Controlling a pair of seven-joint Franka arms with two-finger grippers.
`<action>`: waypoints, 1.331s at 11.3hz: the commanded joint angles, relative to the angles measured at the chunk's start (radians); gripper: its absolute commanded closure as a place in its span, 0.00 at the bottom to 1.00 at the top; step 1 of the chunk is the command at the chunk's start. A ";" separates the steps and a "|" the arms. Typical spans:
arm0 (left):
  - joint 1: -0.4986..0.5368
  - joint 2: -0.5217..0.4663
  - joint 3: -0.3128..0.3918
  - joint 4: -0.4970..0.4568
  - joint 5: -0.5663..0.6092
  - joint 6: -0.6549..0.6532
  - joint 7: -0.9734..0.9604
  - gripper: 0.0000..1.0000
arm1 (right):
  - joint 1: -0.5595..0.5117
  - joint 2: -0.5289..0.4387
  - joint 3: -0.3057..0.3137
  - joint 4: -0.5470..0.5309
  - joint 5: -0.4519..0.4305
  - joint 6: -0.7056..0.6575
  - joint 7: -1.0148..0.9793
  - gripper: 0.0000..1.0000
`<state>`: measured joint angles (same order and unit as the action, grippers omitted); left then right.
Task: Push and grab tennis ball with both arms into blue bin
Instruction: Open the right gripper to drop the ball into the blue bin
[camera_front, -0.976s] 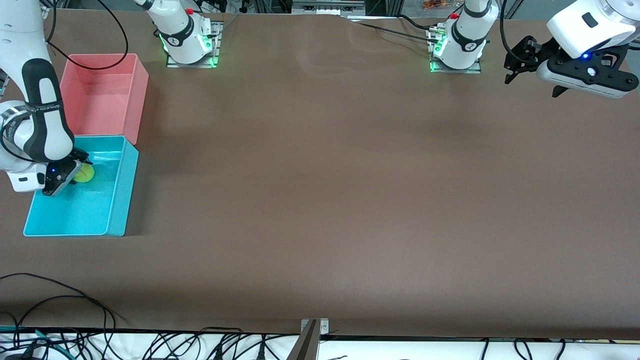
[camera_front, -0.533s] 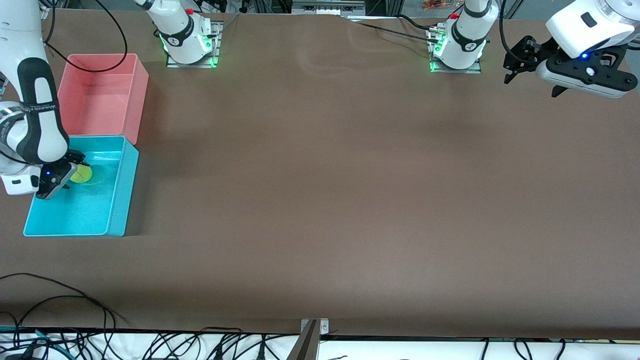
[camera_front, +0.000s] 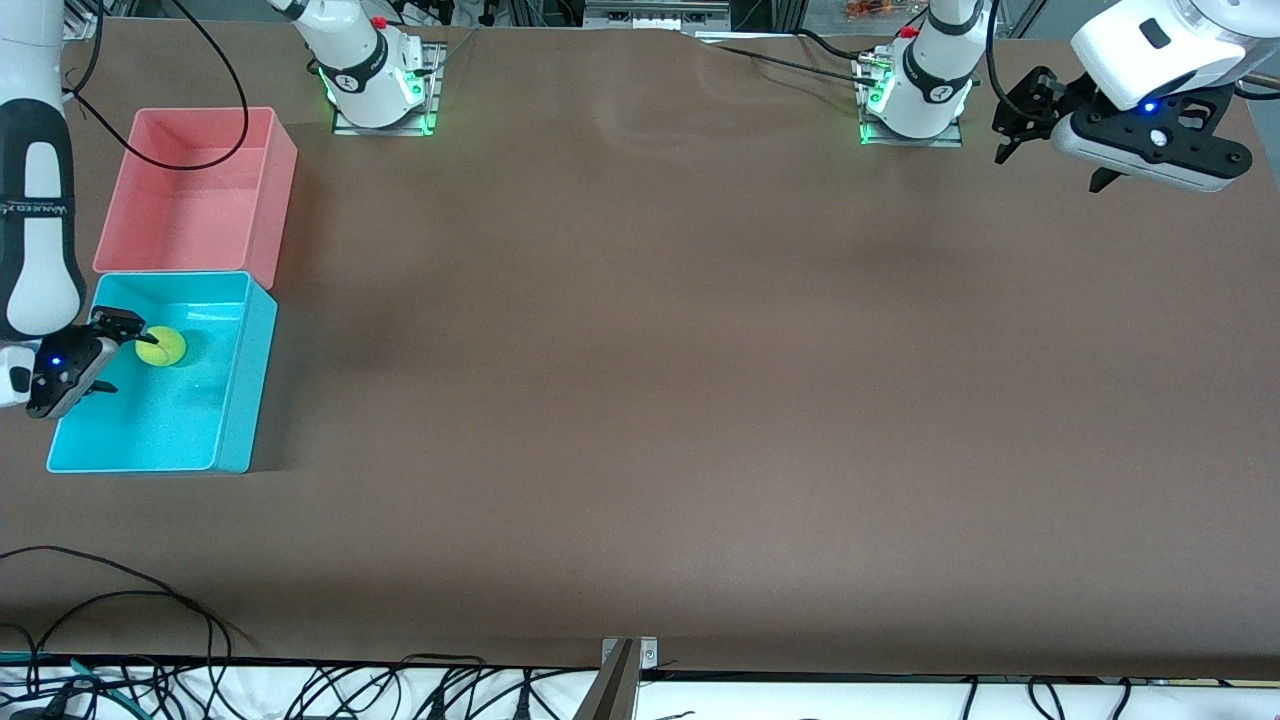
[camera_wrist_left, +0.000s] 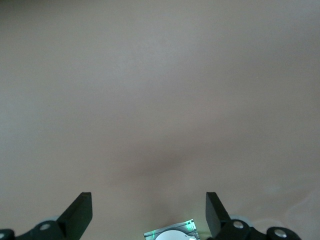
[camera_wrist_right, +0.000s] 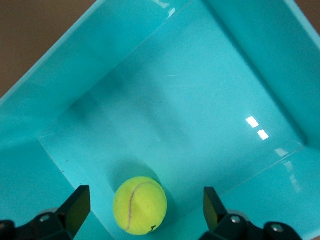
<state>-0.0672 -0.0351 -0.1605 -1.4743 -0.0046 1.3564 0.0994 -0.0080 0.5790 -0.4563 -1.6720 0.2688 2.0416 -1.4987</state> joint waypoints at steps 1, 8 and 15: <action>-0.002 0.012 -0.001 0.032 0.020 -0.020 -0.009 0.00 | 0.003 -0.007 0.005 0.089 0.041 -0.099 0.051 0.00; -0.003 0.012 -0.005 0.032 0.021 -0.020 -0.009 0.00 | 0.074 -0.028 0.007 0.254 0.079 -0.271 0.209 0.00; 0.007 0.012 0.001 0.032 0.023 -0.020 -0.007 0.00 | 0.172 -0.168 0.007 0.262 0.046 -0.362 0.656 0.00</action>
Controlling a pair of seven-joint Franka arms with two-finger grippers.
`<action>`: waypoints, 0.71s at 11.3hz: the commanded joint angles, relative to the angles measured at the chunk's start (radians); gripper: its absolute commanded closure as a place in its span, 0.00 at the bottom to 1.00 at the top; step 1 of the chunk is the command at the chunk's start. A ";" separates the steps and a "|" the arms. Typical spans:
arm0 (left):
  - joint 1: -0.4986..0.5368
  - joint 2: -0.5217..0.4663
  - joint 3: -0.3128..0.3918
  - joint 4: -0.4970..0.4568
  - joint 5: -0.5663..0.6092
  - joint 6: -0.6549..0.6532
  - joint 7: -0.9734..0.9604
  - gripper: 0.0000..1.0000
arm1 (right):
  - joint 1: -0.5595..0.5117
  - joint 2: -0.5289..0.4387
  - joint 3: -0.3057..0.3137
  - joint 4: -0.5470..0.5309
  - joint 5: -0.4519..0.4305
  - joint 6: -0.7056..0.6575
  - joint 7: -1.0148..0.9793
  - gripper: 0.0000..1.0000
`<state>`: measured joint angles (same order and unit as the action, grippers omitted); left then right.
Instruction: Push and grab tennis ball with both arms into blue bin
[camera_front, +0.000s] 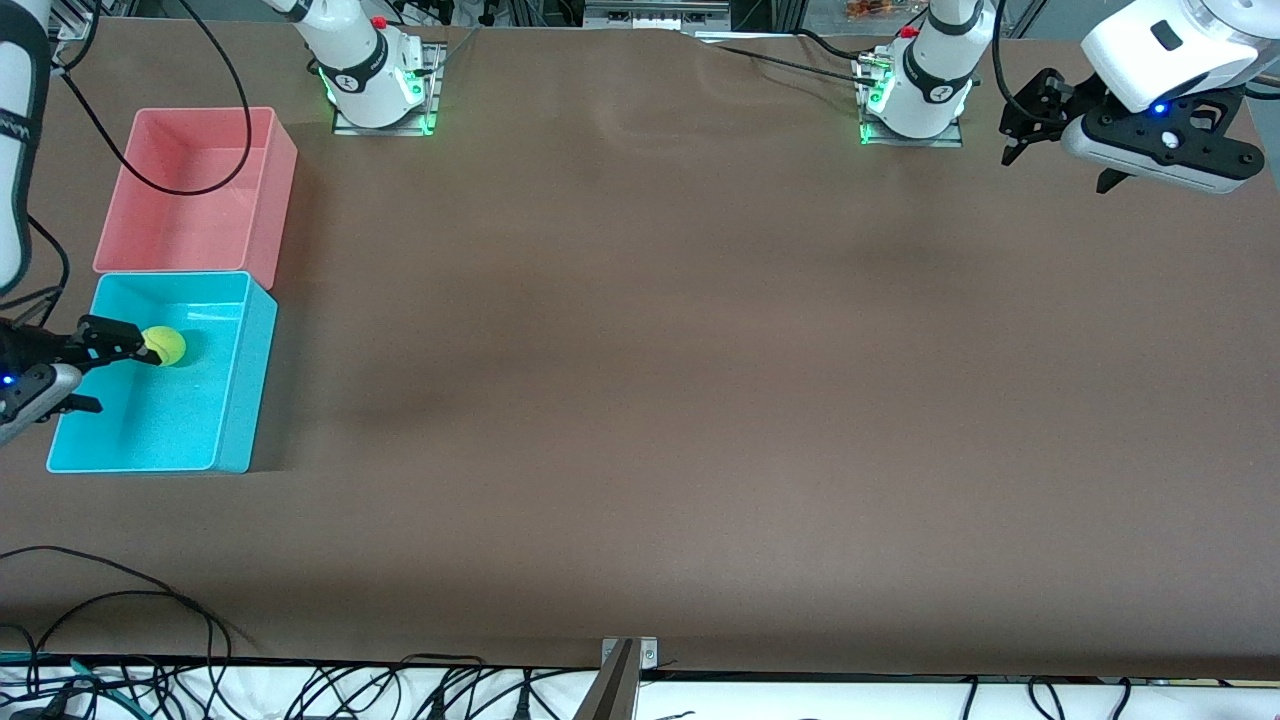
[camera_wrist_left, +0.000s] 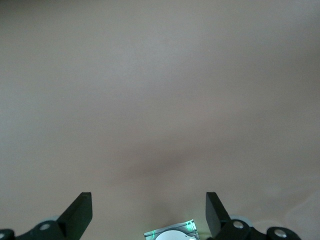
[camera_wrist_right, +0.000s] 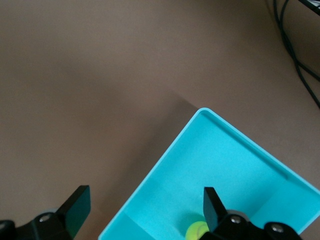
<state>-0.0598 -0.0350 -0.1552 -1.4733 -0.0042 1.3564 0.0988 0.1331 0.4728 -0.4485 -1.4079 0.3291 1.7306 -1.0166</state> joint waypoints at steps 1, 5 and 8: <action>0.000 0.012 -0.004 0.031 0.023 -0.020 -0.007 0.00 | 0.054 -0.084 -0.001 -0.002 -0.030 -0.077 0.267 0.00; -0.003 0.012 -0.007 0.031 0.023 -0.020 -0.008 0.00 | 0.105 -0.175 0.043 -0.014 -0.105 -0.108 0.622 0.00; -0.003 0.012 -0.007 0.031 0.023 -0.020 -0.008 0.00 | 0.105 -0.244 0.135 -0.046 -0.211 -0.106 0.855 0.00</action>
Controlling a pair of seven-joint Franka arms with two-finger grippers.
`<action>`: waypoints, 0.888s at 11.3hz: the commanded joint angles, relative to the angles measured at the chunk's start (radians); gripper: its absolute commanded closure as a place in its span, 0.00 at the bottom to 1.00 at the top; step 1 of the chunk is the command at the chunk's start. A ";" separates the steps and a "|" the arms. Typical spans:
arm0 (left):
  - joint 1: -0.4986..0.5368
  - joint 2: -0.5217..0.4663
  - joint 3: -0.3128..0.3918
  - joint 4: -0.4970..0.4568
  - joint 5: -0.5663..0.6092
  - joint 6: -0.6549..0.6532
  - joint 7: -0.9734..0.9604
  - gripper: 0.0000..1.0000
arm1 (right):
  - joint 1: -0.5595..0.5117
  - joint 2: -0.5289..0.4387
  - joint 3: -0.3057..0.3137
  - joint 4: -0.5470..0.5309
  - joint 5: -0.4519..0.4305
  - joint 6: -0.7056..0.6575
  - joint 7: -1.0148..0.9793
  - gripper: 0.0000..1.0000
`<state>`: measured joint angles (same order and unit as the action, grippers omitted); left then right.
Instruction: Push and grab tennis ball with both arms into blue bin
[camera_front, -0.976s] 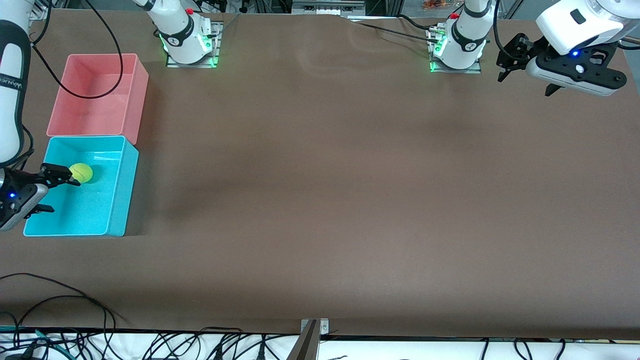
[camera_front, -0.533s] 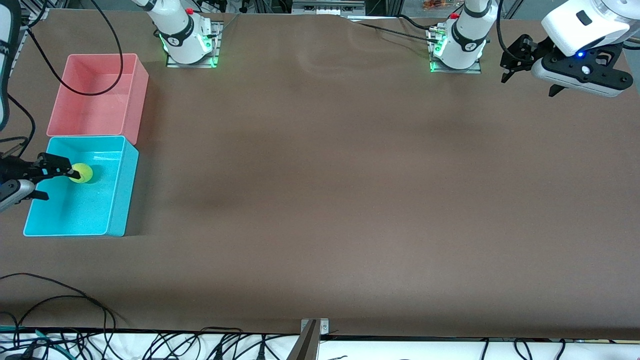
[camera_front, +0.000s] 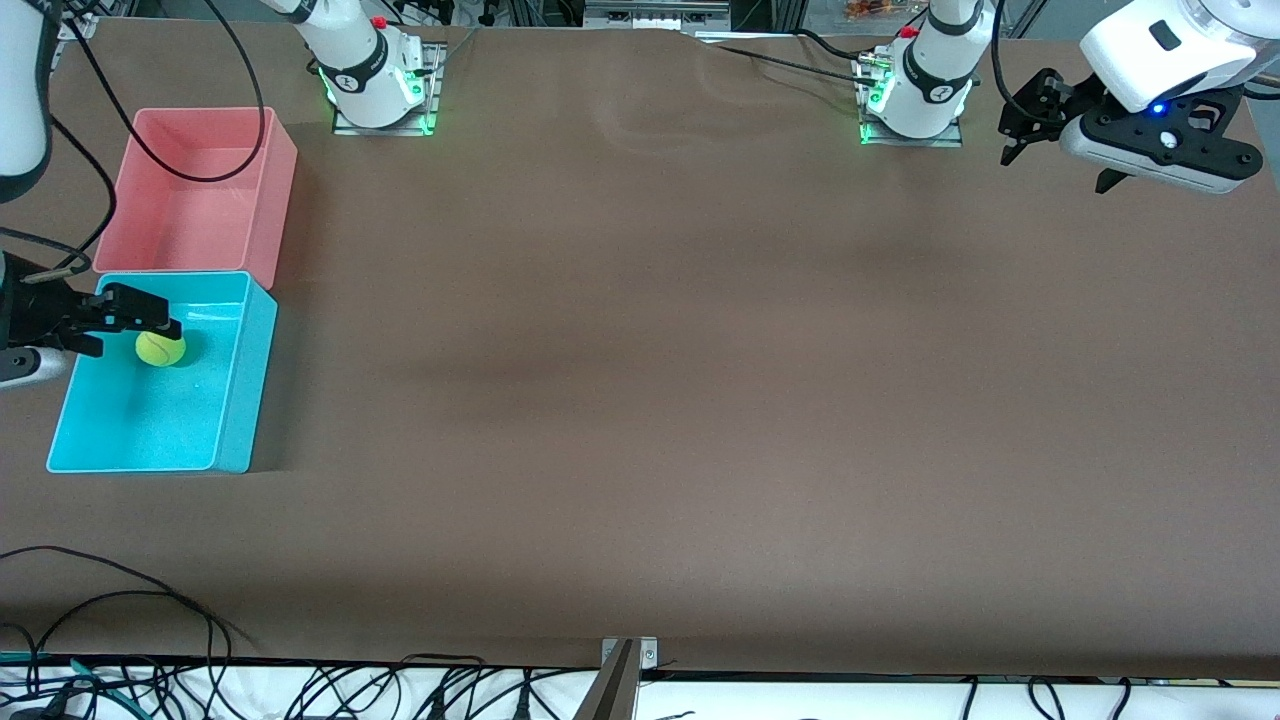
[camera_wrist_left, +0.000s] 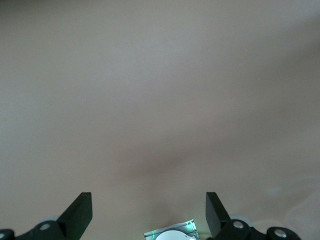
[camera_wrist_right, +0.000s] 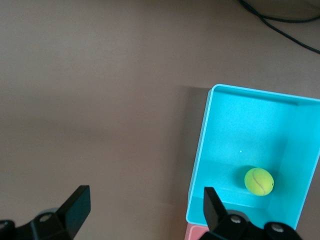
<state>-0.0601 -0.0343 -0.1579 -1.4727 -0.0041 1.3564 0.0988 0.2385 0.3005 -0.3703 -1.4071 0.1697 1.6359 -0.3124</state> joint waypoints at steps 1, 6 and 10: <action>-0.003 0.011 -0.005 0.031 0.023 -0.020 -0.008 0.00 | 0.001 -0.101 0.065 -0.061 -0.059 -0.016 0.183 0.00; -0.003 0.013 -0.005 0.031 0.023 -0.020 -0.008 0.00 | -0.076 -0.211 0.144 -0.090 -0.079 -0.120 0.219 0.00; -0.004 0.011 -0.005 0.031 0.023 -0.022 -0.008 0.00 | -0.152 -0.297 0.218 -0.188 -0.105 -0.151 0.300 0.00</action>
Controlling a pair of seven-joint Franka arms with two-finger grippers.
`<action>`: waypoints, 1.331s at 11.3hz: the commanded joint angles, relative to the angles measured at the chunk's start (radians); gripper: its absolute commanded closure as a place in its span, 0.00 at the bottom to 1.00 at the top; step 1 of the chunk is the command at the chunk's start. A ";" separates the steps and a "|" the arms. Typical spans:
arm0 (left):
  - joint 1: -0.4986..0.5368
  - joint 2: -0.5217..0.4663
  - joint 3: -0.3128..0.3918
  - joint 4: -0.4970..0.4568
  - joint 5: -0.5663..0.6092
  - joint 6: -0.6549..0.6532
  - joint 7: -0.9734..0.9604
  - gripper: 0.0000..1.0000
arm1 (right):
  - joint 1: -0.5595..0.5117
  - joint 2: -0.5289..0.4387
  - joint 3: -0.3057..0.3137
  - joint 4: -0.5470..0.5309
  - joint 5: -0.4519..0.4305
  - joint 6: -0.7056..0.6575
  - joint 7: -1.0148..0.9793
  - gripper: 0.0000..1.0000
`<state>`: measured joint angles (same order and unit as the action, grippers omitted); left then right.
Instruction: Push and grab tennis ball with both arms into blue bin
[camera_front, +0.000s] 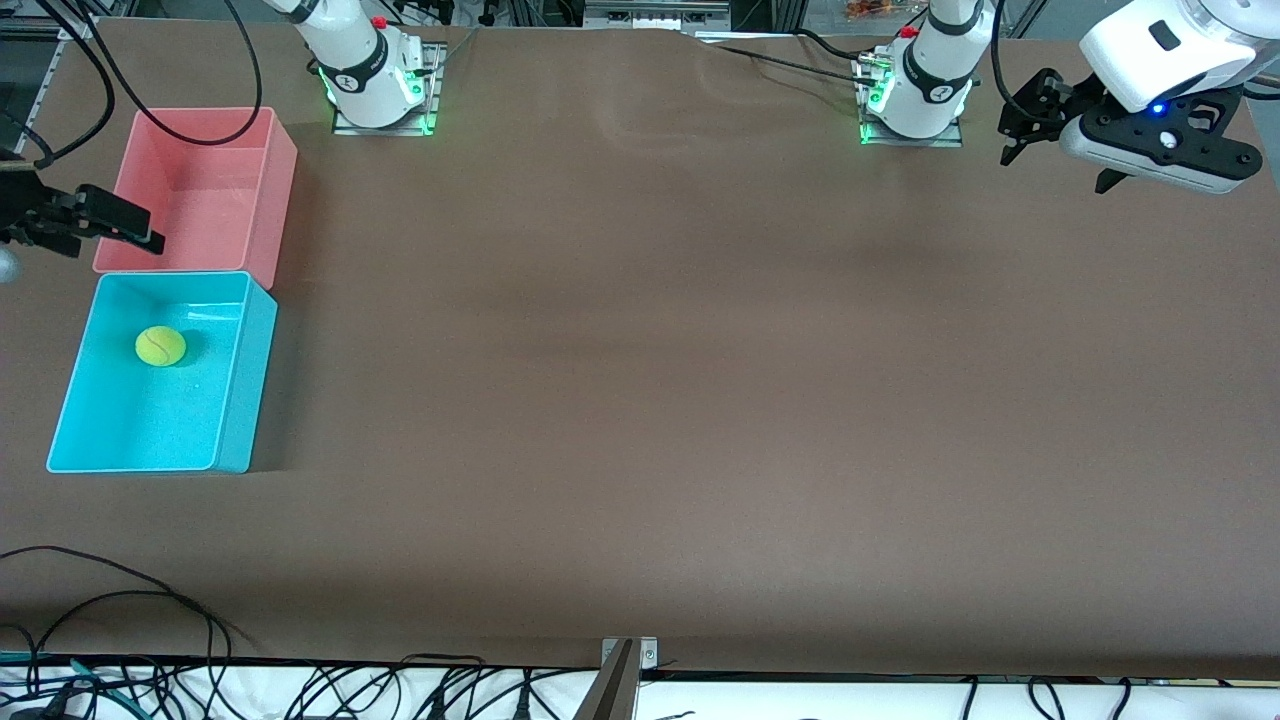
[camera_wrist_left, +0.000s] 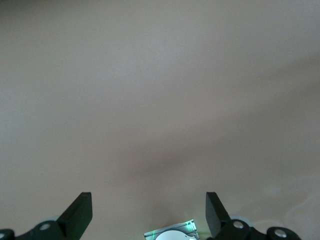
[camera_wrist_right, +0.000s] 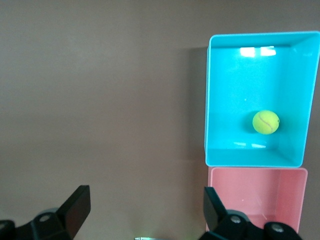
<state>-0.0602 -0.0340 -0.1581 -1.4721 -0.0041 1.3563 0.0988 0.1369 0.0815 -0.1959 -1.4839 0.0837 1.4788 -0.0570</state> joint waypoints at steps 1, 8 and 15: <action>-0.006 0.011 -0.004 0.030 0.021 -0.020 -0.008 0.00 | -0.059 -0.095 0.058 -0.130 -0.019 0.012 0.107 0.00; -0.007 0.011 -0.009 0.030 0.023 -0.020 -0.007 0.00 | -0.128 -0.108 0.184 -0.170 -0.099 0.072 0.117 0.00; -0.010 0.009 -0.018 0.030 0.023 -0.034 -0.010 0.00 | -0.128 -0.121 0.210 -0.205 -0.091 0.086 0.108 0.00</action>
<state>-0.0656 -0.0340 -0.1724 -1.4721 -0.0041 1.3481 0.0987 0.0243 -0.0018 -0.0073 -1.6495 0.0035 1.5514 0.0466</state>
